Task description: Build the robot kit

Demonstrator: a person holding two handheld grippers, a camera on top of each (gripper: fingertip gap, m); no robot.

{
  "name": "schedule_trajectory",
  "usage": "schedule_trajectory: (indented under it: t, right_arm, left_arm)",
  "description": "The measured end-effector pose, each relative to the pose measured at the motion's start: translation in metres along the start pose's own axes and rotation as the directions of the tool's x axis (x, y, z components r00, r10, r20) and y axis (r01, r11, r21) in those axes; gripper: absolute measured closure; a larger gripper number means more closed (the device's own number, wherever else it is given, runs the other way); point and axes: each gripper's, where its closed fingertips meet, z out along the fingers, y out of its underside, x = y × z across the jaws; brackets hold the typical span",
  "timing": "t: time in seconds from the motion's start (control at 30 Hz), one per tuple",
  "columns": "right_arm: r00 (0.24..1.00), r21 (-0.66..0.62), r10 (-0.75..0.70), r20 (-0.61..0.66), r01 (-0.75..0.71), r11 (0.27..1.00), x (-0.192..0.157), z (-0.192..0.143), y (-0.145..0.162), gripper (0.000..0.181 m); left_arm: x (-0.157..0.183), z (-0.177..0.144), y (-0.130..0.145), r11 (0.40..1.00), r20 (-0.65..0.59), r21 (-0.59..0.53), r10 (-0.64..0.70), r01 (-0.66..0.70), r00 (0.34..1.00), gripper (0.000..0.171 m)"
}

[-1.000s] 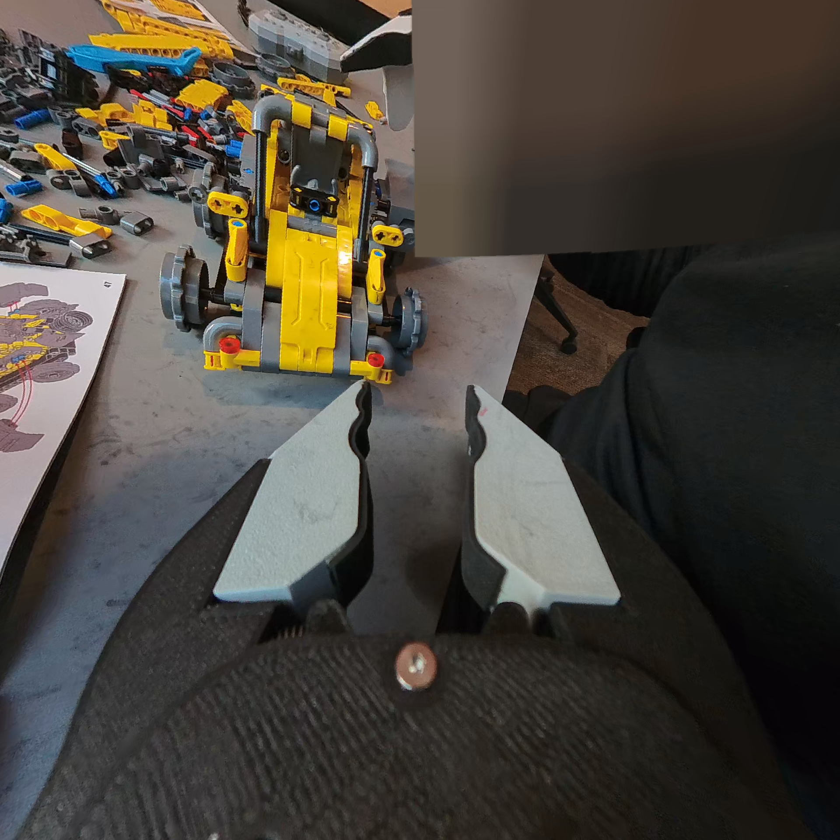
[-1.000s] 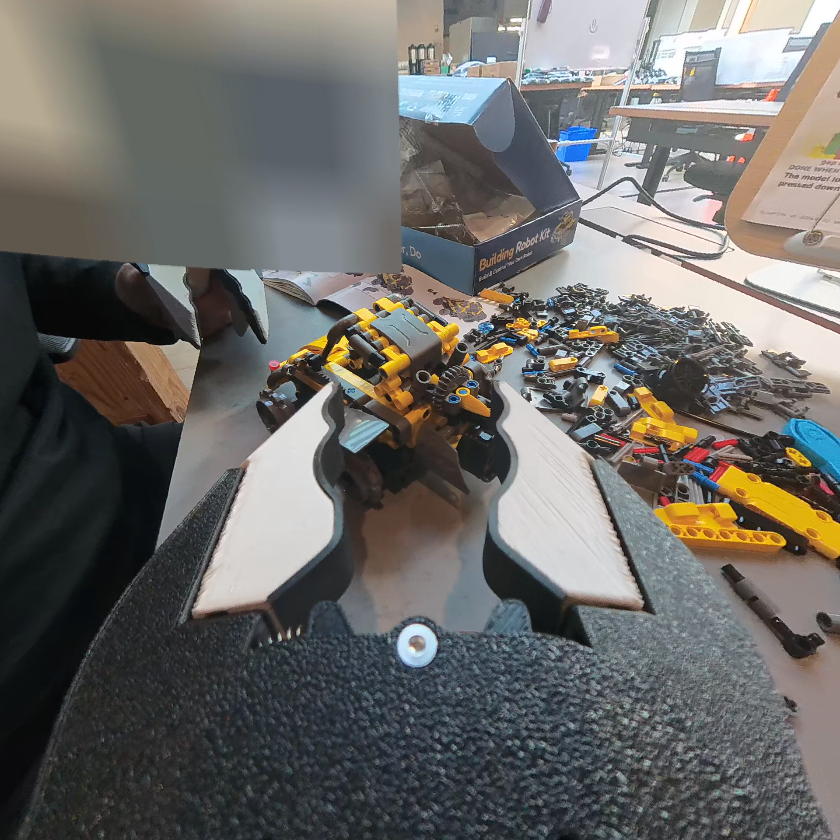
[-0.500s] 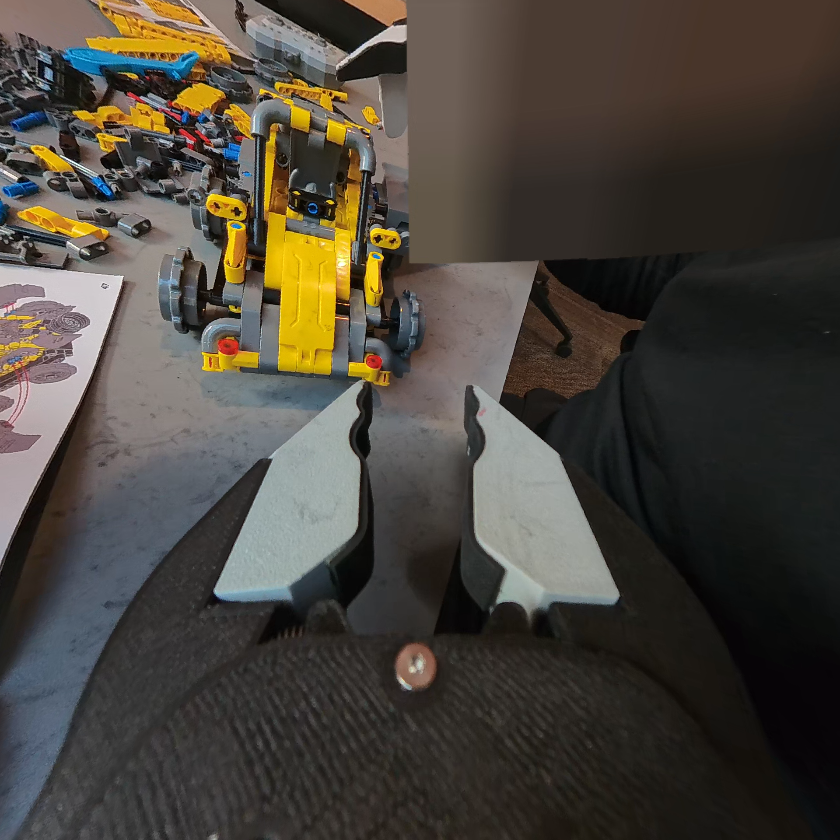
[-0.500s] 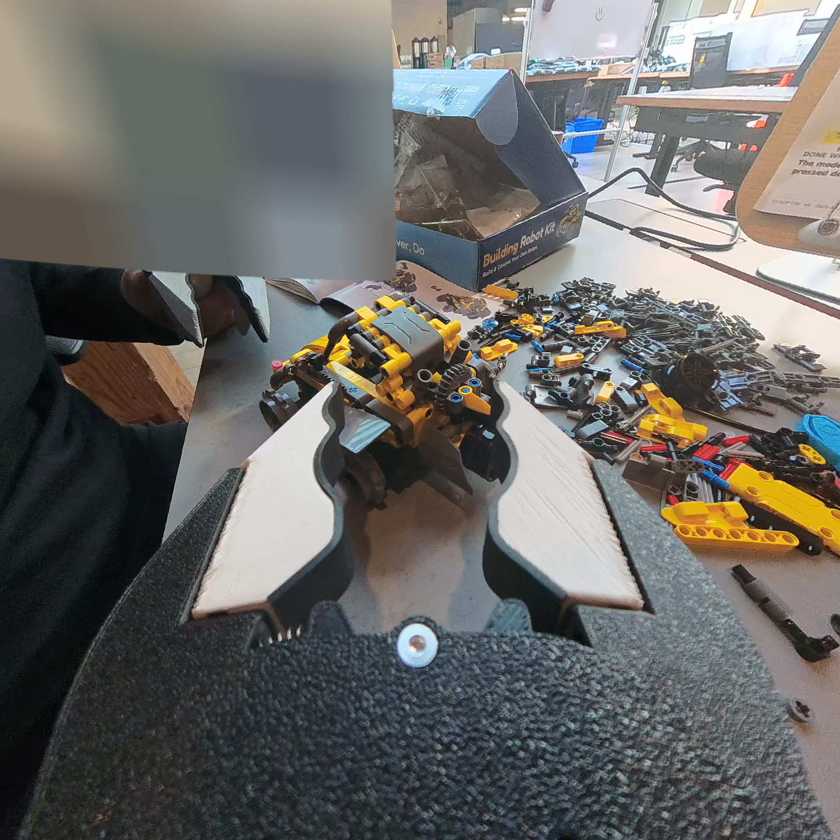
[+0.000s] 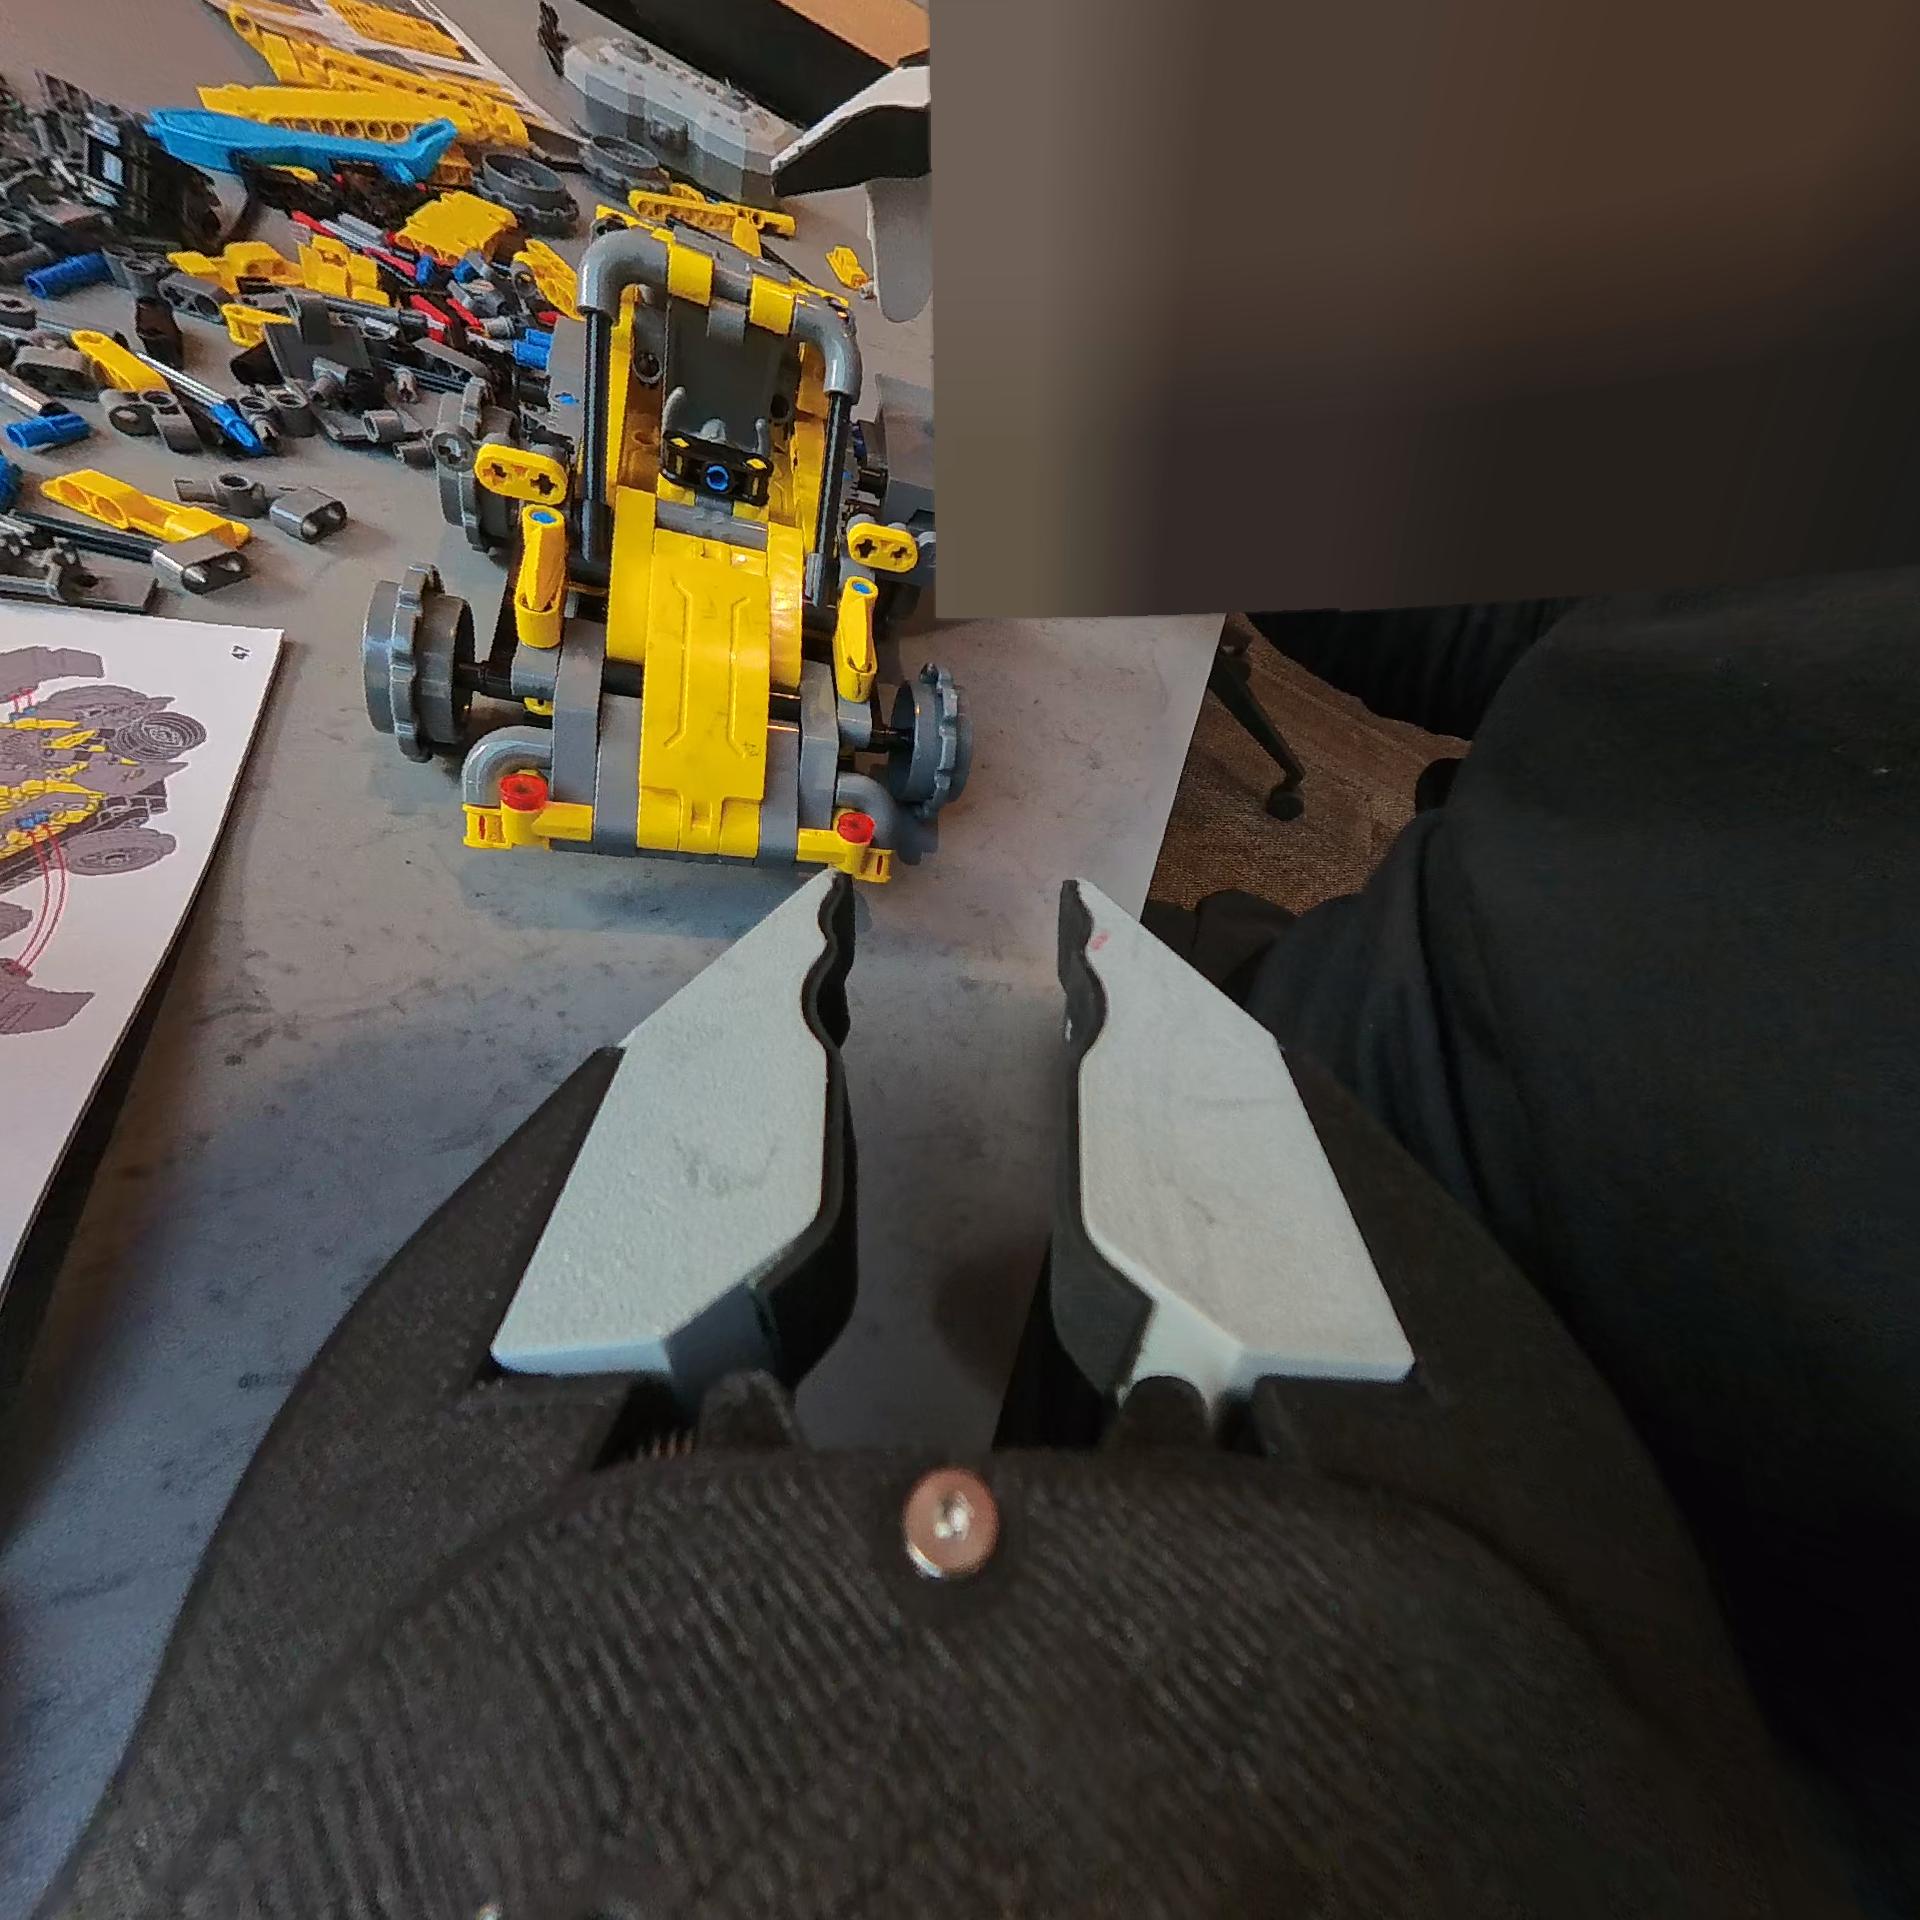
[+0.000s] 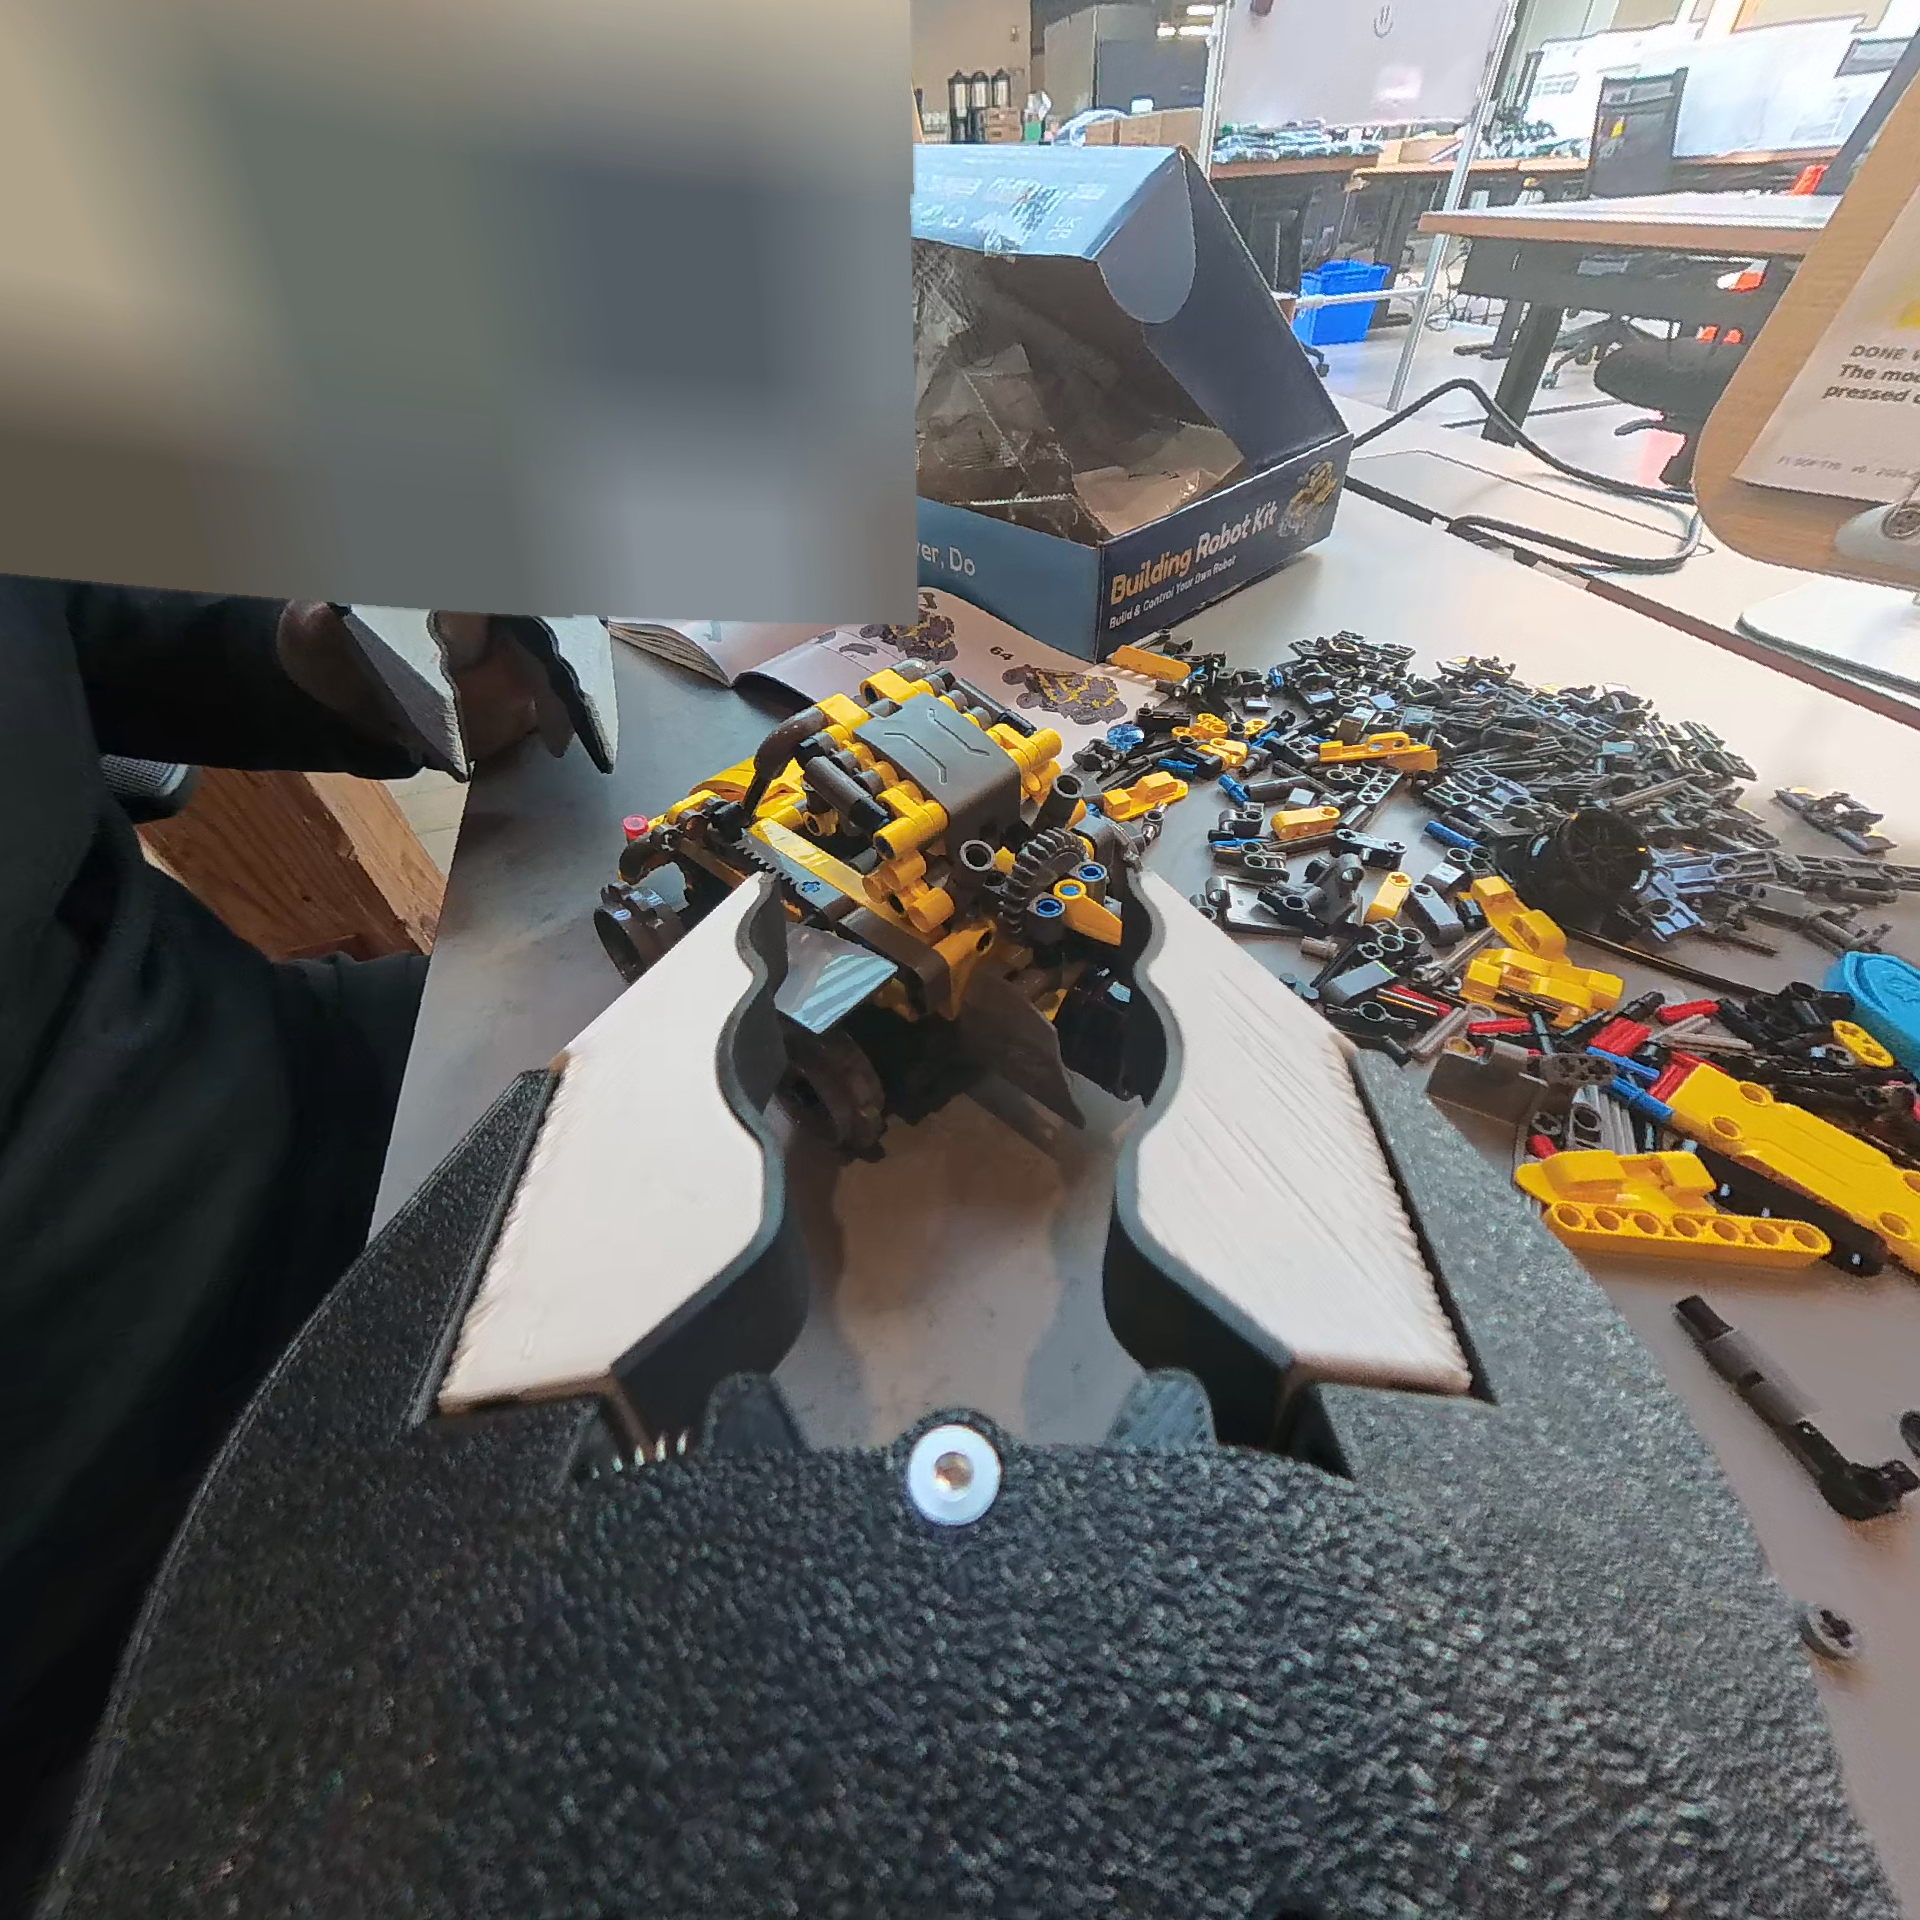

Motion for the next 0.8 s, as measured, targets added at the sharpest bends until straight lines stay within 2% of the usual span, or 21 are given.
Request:
schedule_trajectory:
  t: [0.8]
  right_arm:
    - [1.000, -0.011, -0.009, 0.013, 0.009, 1.000, -0.0021, 0.0011, 0.0018, 0.120]
  left_arm:
    - [0.0005, -0.0007, -0.0010, 1.000, -0.010, 0.012, -0.010, 0.010, 1.000, 0.137]
